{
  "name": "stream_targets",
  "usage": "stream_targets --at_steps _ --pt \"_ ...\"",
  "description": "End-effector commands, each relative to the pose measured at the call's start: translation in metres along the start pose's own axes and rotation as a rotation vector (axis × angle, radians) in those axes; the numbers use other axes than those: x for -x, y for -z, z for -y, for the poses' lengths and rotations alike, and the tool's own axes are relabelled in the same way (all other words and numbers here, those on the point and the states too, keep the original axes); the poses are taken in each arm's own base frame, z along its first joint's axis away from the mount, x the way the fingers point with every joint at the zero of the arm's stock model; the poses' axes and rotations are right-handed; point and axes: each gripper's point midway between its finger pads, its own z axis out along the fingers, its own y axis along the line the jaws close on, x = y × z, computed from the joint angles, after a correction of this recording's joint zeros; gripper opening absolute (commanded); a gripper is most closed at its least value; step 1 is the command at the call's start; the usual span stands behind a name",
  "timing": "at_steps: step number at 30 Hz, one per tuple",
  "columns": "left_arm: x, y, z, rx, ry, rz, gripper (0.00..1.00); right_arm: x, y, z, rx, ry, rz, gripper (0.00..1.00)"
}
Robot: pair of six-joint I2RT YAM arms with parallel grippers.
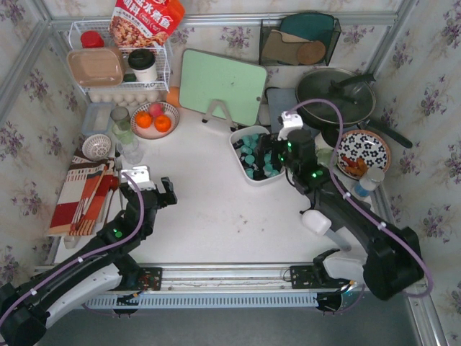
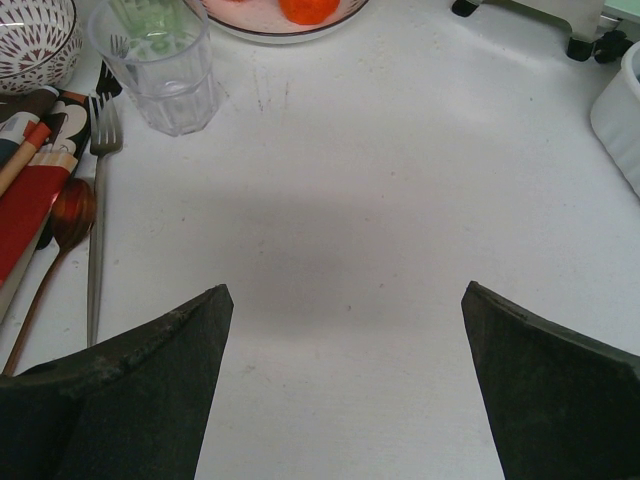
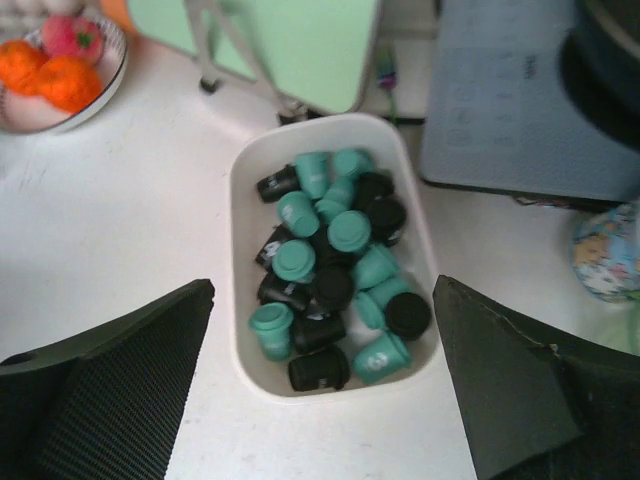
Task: Mix the coffee capsules in the storage basket
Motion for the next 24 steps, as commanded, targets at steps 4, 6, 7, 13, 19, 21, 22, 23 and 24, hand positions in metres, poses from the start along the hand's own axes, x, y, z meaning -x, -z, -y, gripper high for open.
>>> stream_targets --at_steps 4,6,7,13,19,21,22,23,24 --pt "0.001 0.0 0.0 0.001 0.018 0.007 0.99 0.033 0.03 0.037 -0.16 -0.007 0.287 1.0" --pt "0.001 0.0 0.001 0.001 0.019 0.007 0.99 0.026 0.035 0.045 -0.188 -0.008 0.314 1.0" --pt "0.001 -0.001 0.001 0.0 0.019 0.005 0.99 0.024 0.037 0.047 -0.196 -0.008 0.329 1.0" --pt "0.0 -0.001 0.001 0.004 0.013 0.003 0.99 -0.01 0.047 0.084 -0.36 0.045 0.325 1.0" --pt "0.0 -0.002 0.001 0.001 0.012 0.001 1.0 -0.055 0.067 0.121 -0.498 0.114 0.421 1.0" --pt "0.0 -0.002 0.001 0.003 0.009 0.002 0.99 -0.069 0.074 0.126 -0.504 0.159 0.428 1.0" --pt "-0.001 -0.002 0.001 0.004 0.008 0.001 0.99 -0.072 0.077 0.128 -0.508 0.159 0.44 1.0" --pt "-0.001 -0.002 0.001 0.004 0.008 0.0 0.99 -0.074 0.079 0.132 -0.519 0.155 0.45 1.0" --pt "-0.001 -0.002 0.001 0.005 0.008 0.0 0.99 -0.076 0.08 0.135 -0.531 0.163 0.453 1.0"
